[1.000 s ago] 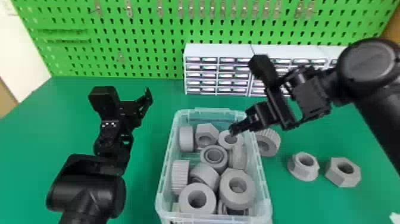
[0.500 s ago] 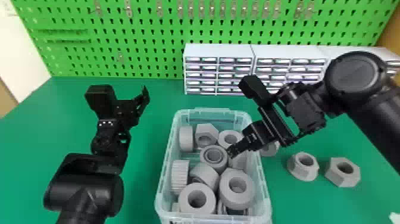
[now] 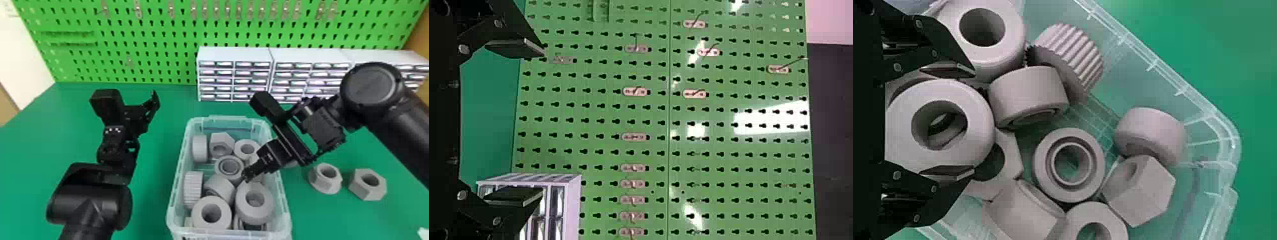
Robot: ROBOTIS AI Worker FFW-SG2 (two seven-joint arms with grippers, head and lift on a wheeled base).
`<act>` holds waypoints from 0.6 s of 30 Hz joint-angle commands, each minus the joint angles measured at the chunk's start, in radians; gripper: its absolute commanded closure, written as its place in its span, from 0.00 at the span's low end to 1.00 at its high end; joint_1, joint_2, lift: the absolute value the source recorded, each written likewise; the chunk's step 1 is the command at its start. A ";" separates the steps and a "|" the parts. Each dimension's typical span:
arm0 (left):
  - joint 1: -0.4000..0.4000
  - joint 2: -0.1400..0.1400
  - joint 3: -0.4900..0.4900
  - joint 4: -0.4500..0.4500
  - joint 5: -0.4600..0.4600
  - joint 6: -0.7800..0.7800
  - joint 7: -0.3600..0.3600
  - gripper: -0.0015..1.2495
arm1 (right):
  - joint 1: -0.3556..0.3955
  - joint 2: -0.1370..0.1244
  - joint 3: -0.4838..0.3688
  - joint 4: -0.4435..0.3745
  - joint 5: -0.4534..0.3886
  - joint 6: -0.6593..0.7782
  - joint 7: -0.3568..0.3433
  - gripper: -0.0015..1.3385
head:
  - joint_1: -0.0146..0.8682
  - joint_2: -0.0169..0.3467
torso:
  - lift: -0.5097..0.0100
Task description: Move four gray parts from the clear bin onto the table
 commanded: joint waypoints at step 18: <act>0.000 0.000 -0.001 -0.002 0.000 0.000 0.000 0.23 | 0.002 -0.032 0.051 0.062 -0.010 0.003 0.000 0.42 | 0.80 0.24 | 0.88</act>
